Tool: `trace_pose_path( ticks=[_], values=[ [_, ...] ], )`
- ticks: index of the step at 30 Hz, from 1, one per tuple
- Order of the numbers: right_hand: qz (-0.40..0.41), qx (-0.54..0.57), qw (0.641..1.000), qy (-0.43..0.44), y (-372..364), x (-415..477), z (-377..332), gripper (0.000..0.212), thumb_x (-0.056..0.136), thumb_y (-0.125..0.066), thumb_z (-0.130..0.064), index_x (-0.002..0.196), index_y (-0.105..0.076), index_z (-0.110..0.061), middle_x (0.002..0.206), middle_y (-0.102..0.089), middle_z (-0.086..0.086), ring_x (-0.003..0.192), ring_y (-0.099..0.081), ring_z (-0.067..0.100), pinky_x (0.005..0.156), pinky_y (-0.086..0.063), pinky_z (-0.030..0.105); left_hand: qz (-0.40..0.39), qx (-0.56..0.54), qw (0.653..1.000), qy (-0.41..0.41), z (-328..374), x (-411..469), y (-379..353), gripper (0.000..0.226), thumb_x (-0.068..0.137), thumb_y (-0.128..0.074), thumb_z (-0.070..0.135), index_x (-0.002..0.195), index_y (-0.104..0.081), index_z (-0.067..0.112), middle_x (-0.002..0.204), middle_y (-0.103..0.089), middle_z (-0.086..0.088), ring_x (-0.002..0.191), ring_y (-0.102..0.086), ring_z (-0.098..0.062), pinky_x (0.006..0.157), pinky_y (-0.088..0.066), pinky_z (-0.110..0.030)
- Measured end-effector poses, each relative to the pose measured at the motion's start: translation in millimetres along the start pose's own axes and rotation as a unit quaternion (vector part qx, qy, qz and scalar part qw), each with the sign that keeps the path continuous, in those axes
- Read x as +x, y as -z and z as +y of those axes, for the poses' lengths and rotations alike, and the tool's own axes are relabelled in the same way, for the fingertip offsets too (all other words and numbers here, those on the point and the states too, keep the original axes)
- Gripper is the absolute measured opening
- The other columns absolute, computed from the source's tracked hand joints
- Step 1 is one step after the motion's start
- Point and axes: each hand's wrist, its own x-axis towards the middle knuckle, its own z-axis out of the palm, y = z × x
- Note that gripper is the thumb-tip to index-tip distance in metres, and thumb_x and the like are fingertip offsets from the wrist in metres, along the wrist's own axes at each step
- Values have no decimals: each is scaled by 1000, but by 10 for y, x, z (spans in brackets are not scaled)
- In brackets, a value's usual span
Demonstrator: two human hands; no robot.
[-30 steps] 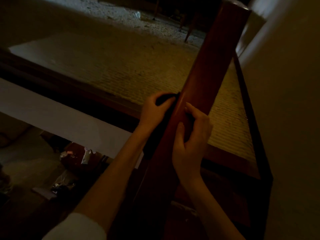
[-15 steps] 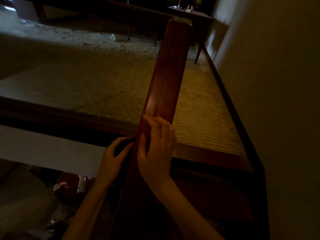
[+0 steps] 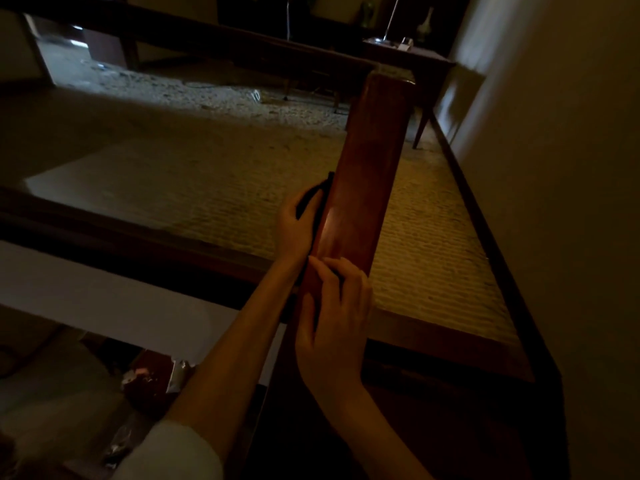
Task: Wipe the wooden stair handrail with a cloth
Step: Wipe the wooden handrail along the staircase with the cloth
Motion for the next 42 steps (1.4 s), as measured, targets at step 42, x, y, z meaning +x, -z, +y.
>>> trace_pose_path(
  ticks=[42],
  values=[
    [75,100,992,4,-7,-48,78,41,88,-49,7,127,-50,-2,126,-46,1,121,-41,17,103,-35,35,-86,4,993,-80,0,-889,449,28,100,-52,13,126,-63,14,133,-53,-2,126,-48,-7,106,-41,-23]
  ],
)
